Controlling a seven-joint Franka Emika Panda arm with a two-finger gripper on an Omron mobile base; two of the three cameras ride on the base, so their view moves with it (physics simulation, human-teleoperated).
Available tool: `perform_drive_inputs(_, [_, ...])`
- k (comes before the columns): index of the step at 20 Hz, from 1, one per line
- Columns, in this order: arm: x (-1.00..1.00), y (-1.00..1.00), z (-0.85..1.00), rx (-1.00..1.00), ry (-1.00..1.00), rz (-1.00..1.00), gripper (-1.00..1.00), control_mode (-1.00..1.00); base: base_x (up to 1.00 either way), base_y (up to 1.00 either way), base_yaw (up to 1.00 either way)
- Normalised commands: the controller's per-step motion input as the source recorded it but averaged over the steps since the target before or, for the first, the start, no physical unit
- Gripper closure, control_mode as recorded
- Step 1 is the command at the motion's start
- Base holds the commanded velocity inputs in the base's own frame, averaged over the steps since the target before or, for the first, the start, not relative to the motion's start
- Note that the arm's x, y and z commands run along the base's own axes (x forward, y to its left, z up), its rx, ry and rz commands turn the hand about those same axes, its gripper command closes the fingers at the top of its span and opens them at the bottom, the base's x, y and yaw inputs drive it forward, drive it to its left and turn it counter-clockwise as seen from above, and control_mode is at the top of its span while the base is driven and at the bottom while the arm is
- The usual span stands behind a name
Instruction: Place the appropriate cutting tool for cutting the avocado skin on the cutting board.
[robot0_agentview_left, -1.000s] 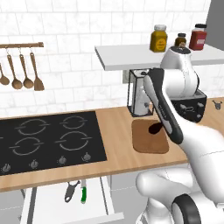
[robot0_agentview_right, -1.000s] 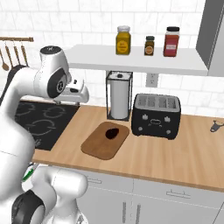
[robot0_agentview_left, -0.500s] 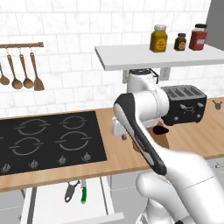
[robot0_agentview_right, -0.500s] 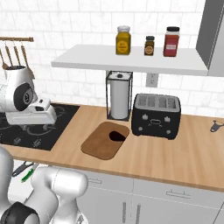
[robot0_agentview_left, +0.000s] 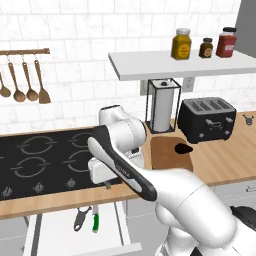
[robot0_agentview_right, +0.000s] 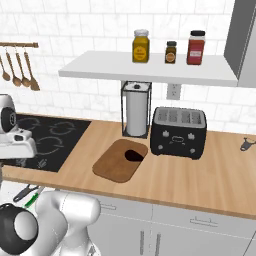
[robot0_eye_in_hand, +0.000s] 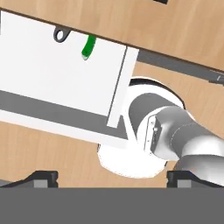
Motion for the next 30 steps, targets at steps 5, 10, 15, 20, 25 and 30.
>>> perform_drive_inputs(5, [-0.43,0.78,-0.44,-0.01,0.0,-0.03,-1.0,-1.0,0.0,0.0,0.0])
perform_drive_inputs(10, [-0.09,0.22,-0.41,0.0,0.12,0.0,-1.0,-1.0,0.0,0.0,0.0])
perform_drive_inputs(15, [0.01,0.11,-0.72,0.0,0.24,-0.02,-1.0,-1.0,0.0,0.0,0.0])
perform_drive_inputs(20, [0.0,0.04,-0.81,0.02,0.01,-0.06,-1.0,-1.0,0.0,0.0,0.0])
perform_drive_inputs(25, [0.13,0.02,-0.6,0.0,0.06,-0.12,-1.0,-1.0,0.0,0.0,0.0])
perform_drive_inputs(30, [0.17,0.08,-0.51,-0.01,0.15,-0.08,-1.0,-1.0,0.0,0.0,0.0])
